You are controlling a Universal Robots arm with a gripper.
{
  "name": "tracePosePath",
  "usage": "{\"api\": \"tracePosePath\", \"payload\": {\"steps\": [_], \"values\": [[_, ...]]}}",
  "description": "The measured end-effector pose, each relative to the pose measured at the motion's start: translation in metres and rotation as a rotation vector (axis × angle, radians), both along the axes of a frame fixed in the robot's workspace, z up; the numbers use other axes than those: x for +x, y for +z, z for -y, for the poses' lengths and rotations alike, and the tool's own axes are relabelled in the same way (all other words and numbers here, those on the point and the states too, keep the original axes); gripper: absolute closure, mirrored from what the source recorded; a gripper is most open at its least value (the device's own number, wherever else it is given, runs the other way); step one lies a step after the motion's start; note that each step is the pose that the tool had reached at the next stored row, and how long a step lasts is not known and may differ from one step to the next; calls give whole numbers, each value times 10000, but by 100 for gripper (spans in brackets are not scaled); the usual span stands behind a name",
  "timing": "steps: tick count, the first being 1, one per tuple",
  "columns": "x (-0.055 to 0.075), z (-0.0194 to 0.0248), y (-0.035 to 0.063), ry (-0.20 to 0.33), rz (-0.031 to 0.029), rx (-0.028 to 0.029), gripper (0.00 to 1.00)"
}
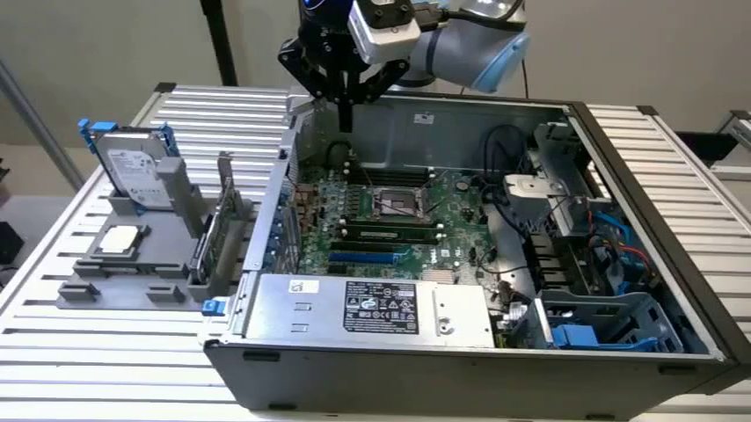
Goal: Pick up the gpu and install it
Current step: 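Reach for the gpu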
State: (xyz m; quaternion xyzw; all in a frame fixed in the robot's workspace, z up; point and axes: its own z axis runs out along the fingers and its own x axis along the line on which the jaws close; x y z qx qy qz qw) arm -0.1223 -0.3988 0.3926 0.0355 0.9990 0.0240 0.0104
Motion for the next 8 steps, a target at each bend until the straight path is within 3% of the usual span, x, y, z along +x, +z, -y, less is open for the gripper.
{"api": "tracePosePath", "payload": {"steps": [8], "values": [[-347,6,0,1,0,0,100]]}}
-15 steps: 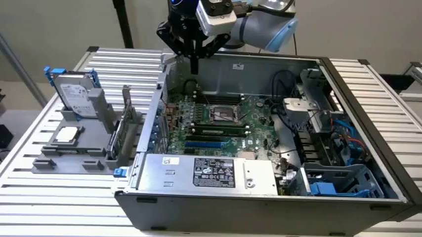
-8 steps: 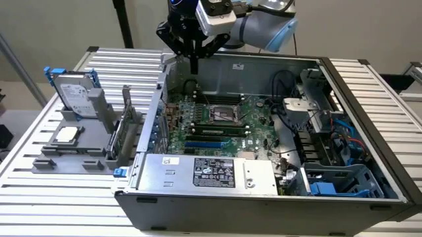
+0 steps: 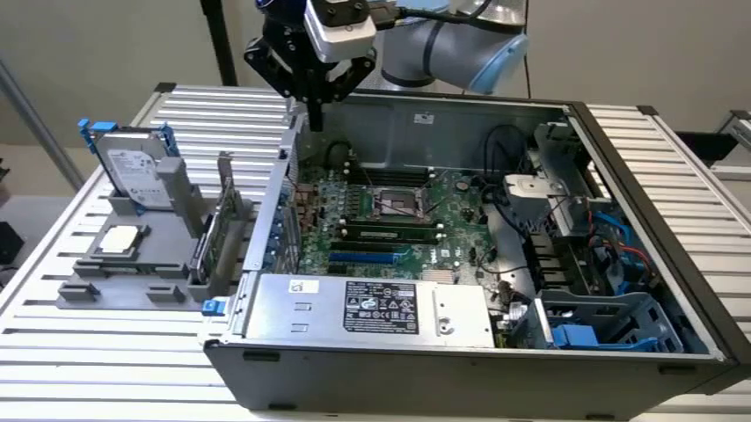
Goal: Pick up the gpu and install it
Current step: 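Reach for the gpu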
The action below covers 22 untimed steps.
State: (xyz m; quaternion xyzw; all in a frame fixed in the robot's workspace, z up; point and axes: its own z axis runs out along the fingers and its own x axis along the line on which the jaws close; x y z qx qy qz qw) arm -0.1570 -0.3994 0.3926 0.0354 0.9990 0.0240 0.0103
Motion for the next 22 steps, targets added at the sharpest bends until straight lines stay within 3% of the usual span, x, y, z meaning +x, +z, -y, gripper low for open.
{"api": "tracePosePath", "payload": {"steps": [13,22], "values": [[-591,30,-7,1,0,-11,100],[-992,73,-85,0,-19,-29,100]]}}
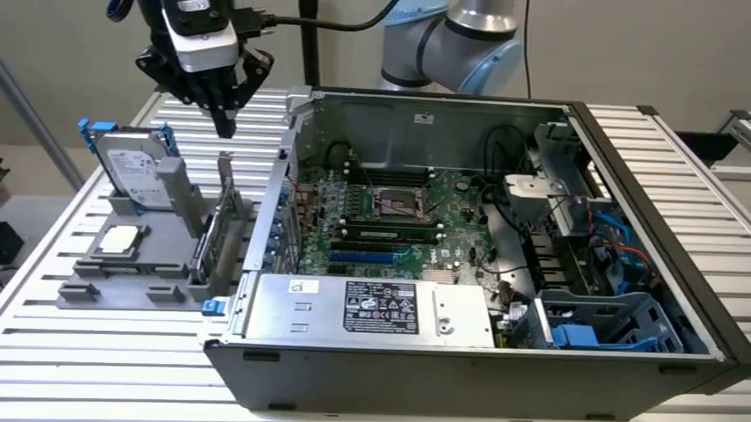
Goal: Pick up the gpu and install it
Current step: 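Reach for the gpu, then pick up the gpu and move the gpu toward the slot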
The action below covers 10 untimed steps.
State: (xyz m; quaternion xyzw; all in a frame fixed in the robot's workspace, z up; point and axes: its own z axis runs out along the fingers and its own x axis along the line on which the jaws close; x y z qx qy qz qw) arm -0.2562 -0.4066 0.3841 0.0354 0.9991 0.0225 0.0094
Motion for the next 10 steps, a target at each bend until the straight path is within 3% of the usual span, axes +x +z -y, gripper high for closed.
{"api": "tracePosePath", "payload": {"steps": [4,10], "values": [[-103,32,-43,1,-57,0,100],[-197,92,-100,1,-199,0,100]]}}
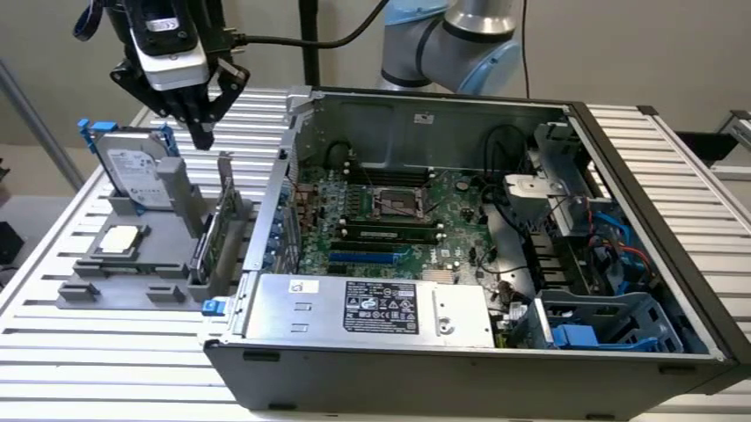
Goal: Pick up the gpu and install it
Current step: 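Pick up the gpu and move the gpu toward the slot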
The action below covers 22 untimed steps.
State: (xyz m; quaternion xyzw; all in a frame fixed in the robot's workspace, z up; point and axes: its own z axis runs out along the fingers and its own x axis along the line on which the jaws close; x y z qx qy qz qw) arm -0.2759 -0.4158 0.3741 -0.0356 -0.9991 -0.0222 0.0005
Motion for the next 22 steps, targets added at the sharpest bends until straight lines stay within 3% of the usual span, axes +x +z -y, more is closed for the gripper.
{"api": "tracePosePath", "payload": {"steps": [8,22], "values": [[-129,81,-81,-1,-164,-6,100],[-131,81,-82,0,-168,-7,100]]}}
